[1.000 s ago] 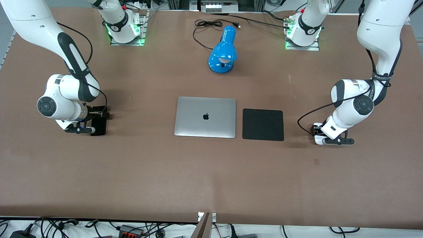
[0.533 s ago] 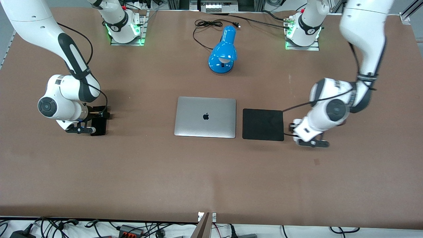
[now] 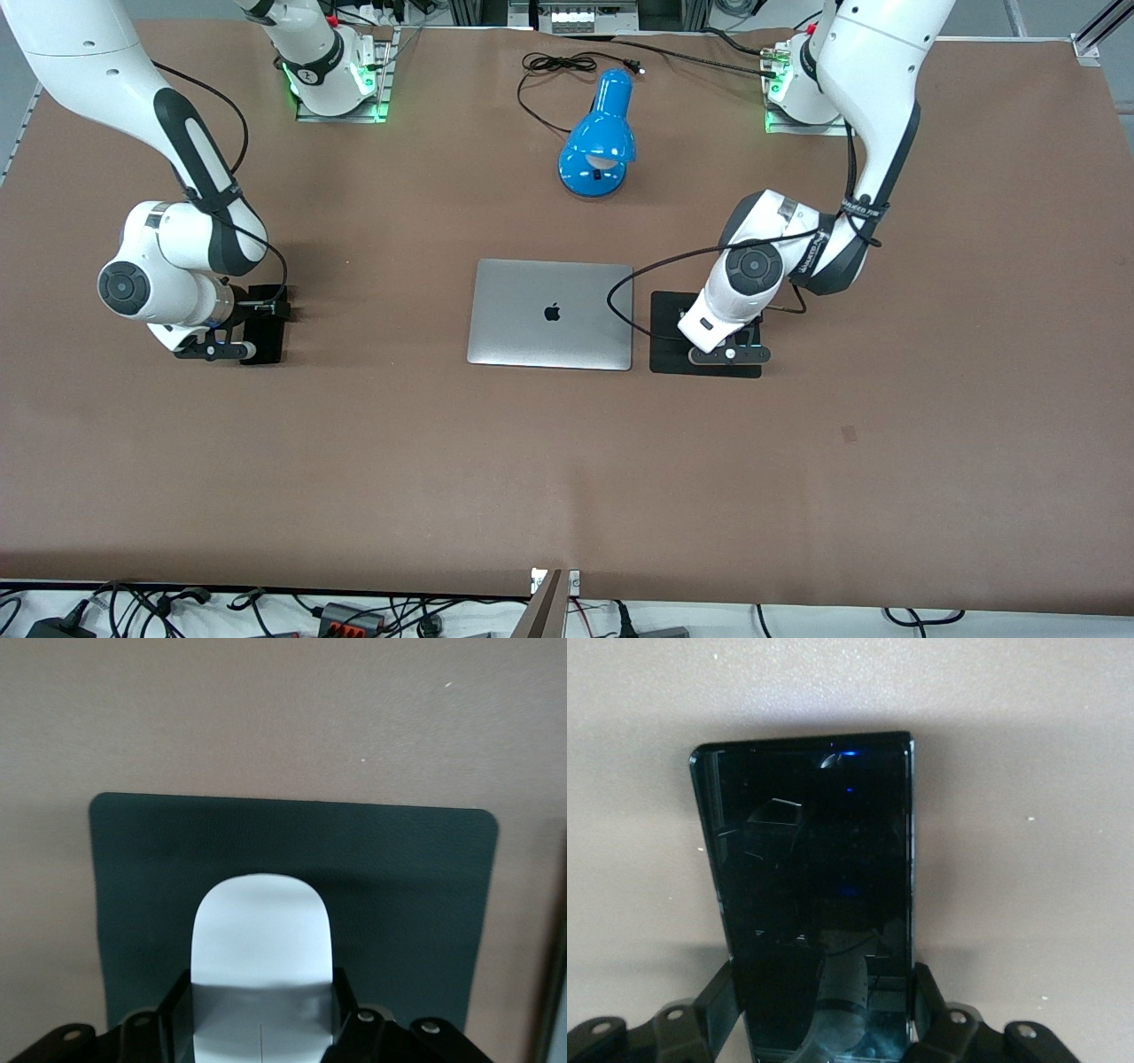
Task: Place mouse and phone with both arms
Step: 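Carry the mouse onto the mouse pad while the right gripper carries the phone, then release the mouse on the pad while the right gripper lowers the phone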
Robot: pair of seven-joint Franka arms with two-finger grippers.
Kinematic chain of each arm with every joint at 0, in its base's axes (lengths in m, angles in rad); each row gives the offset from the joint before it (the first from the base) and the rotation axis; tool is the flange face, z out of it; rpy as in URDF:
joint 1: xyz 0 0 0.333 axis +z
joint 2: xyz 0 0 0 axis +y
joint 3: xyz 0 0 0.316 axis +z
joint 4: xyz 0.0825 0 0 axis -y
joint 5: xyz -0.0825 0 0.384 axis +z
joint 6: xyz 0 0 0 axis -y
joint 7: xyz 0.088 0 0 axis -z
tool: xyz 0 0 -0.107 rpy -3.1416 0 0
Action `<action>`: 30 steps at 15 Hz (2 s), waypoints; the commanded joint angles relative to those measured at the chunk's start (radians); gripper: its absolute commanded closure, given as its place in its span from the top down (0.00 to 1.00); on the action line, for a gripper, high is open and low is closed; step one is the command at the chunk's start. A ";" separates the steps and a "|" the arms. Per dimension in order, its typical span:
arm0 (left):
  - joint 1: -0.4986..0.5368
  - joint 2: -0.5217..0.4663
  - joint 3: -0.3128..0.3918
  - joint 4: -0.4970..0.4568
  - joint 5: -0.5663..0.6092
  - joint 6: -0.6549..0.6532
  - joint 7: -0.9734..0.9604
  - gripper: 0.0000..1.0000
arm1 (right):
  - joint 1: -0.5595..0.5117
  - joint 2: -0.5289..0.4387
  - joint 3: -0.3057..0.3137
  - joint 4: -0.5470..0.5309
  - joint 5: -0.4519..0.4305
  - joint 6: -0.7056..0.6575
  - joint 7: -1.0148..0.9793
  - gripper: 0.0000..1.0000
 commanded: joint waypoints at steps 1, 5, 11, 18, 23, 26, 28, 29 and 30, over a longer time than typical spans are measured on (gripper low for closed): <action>-0.006 0.051 0.007 0.022 0.022 0.030 -0.027 0.41 | -0.002 0.010 0.011 0.014 -0.015 -0.015 -0.003 0.12; -0.002 0.043 0.007 0.024 0.022 0.028 -0.029 1.00 | 0.004 -0.059 0.080 0.050 -0.001 -0.100 0.002 0.12; 0.000 -0.059 0.007 0.026 0.022 -0.065 -0.015 1.00 | 0.091 -0.052 0.189 0.136 0.002 -0.193 0.230 0.12; 0.150 -0.274 0.015 0.044 0.021 -0.194 0.187 1.00 | 0.272 -0.006 0.190 0.130 0.008 -0.148 0.571 0.13; 0.247 -0.328 0.024 0.247 0.019 -0.546 0.416 1.00 | 0.352 0.054 0.190 0.129 0.014 -0.051 0.718 0.13; 0.320 -0.340 0.022 0.323 0.013 -0.723 0.545 1.00 | 0.366 0.056 0.190 0.129 0.012 -0.051 0.718 0.13; 0.403 -0.348 0.010 0.354 -0.024 -0.798 0.670 1.00 | 0.372 0.063 0.190 0.130 0.012 -0.051 0.718 0.13; 0.411 -0.351 0.016 0.358 -0.030 -0.799 0.691 1.00 | 0.384 0.063 0.189 0.130 0.012 -0.051 0.718 0.16; 0.411 -0.366 0.022 0.358 -0.028 -0.797 0.689 1.00 | 0.386 0.062 0.190 0.130 0.014 -0.052 0.720 0.29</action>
